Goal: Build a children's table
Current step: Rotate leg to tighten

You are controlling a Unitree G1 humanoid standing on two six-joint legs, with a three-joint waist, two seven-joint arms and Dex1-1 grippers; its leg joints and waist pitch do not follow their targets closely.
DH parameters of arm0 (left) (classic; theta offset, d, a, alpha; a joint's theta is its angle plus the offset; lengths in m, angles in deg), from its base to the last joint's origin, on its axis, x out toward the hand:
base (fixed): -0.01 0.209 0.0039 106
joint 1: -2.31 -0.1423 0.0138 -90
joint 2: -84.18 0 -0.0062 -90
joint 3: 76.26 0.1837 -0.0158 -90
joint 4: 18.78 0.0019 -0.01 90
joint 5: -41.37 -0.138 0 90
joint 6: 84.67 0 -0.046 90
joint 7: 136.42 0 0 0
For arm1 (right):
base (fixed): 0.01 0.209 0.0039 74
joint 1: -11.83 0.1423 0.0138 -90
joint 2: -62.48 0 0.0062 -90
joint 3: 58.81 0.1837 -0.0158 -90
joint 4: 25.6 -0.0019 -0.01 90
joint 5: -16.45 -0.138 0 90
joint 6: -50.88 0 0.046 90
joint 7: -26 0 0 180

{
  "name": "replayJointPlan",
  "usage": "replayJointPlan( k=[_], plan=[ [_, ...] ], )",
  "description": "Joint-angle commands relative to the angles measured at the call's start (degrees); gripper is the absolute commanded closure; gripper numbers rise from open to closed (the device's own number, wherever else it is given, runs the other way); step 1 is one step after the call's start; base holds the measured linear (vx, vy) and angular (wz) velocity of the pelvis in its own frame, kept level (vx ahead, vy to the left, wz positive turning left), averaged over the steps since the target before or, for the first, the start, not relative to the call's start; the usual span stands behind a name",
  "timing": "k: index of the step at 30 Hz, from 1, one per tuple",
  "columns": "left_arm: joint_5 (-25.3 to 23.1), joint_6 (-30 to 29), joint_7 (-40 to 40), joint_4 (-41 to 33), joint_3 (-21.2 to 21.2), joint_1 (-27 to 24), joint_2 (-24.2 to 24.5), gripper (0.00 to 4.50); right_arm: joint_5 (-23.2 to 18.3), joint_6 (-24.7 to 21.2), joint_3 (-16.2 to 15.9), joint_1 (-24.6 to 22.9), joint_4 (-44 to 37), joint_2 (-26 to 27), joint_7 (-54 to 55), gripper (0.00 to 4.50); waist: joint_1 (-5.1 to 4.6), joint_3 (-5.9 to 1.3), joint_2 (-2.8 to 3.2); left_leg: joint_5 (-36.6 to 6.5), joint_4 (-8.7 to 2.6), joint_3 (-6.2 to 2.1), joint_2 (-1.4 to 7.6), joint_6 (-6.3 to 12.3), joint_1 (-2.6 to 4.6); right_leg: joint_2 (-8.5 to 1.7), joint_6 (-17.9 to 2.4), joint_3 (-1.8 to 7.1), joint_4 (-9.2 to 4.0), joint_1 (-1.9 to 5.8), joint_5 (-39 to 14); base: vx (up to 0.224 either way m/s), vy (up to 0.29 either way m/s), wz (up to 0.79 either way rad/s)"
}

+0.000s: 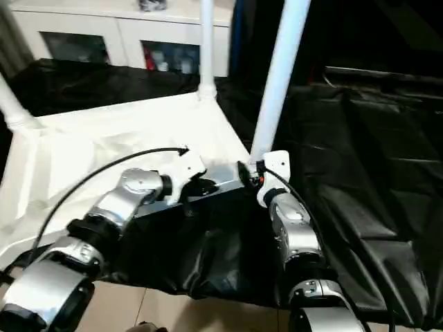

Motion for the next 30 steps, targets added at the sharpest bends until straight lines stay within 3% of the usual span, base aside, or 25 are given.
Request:
replayJointPlan(
  k=[1, 3, 6, 10, 13, 18, 22, 30],
  plan=[
    [1.87, 1.55, -5.15, -2.45, 1.74, -0.84, -0.26, 4.50, 0.19, 0.03, -4.91, -0.22, -0.96, -0.38, -8.20, 0.45, 0.15, -3.83, -0.44, -10.22, -4.05, -1.69, 3.29, 3.46, 0.83, -4.00, -14.71, 2.71, -3.75, 3.02, -1.88, 0.000, 0.000, 0.00],
    [2.28, 1.99, -9.58, -3.43, 2.19, -1.56, 1.95, 4.50, -0.74, -0.46, -5.31, -0.80, -1.95, -3.37, -14.68, 0.45, 0.03, -4.05, -0.21, -7.82, -3.58, -1.65, 3.27, 5.67, 0.57, -4.13, -15.70, 2.62, -3.34, 3.20, 1.39, 0.000, 0.000, 0.00],
    [2.58, 2.16, -12.64, -3.55, 2.13, -1.82, 3.65, 4.50, -1.67, -1.03, -6.19, -1.61, -3.37, -6.13, -21.65, 0.45, 0.19, -3.97, 0.16, -6.80, -3.39, -1.43, 3.48, 7.08, 0.62, -3.80, -16.98, 2.39, -3.05, 2.96, 3.34, 0.000, 0.000, 0.00],
    [2.90, 2.85, -16.23, -3.37, 2.13, -1.92, 5.60, 4.50, -3.37, -2.78, -7.68, -2.86, -5.78, -9.78, -31.72, 0.45, 0.88, -3.77, 0.17, -9.72, -3.54, -1.39, 3.77, 6.69, 0.77, -3.82, -16.94, 2.34, -3.34, 2.96, -0.03, 0.000, 0.000, 0.00],
    [3.39, 2.66, -18.10, -3.61, 2.21, -1.95, 6.72, 4.50, -4.52, -4.06, -8.83, -3.40, -7.18, -11.74, -36.85, 0.45, 1.34, -3.69, 0.18, -11.42, -3.70, -1.43, 3.86, 5.33, 0.93, -3.89, -16.51, 2.45, -3.57, 2.77, -2.76, 0.000, 0.000, 0.00],
    [4.66, 2.29, -23.44, -4.96, 2.24, -2.41, 9.41, 4.50, -5.30, -5.54, -11.42, -4.58, -10.25, -15.63, -46.69, 0.81, 1.57, -3.84, 0.11, -10.12, -3.64, -1.52, 3.89, 5.14, 0.81, -4.00, -16.88, 2.47, -3.26, 2.84, -1.32, 0.000, 0.000, 0.00],
    [4.85, 1.98, -25.14, -5.23, 2.35, -2.53, 10.21, 4.50, -5.48, -6.35, -11.93, -4.87, -11.05, -16.12, -48.51, 1.18, 1.66, -3.85, -0.22, -9.62, -3.62, -1.50, 3.86, 5.32, 0.81, -4.02, -17.10, 2.41, -3.26, 2.81, -1.25, 0.000, 0.000, 0.00],
    [5.11, 1.84, -25.52, -5.14, 2.00, -2.54, 11.19, 4.50, -6.05, -7.06, -12.63, -5.73, -12.67, -15.50, -49.33, 1.71, 1.97, -3.83, -0.07, -9.67, -3.68, -1.52, 3.86, 4.64, 0.84, -4.07, -16.58, 2.43, -3.33, 2.70, -2.94, 0.000, 0.000, 0.00]
  ],
)
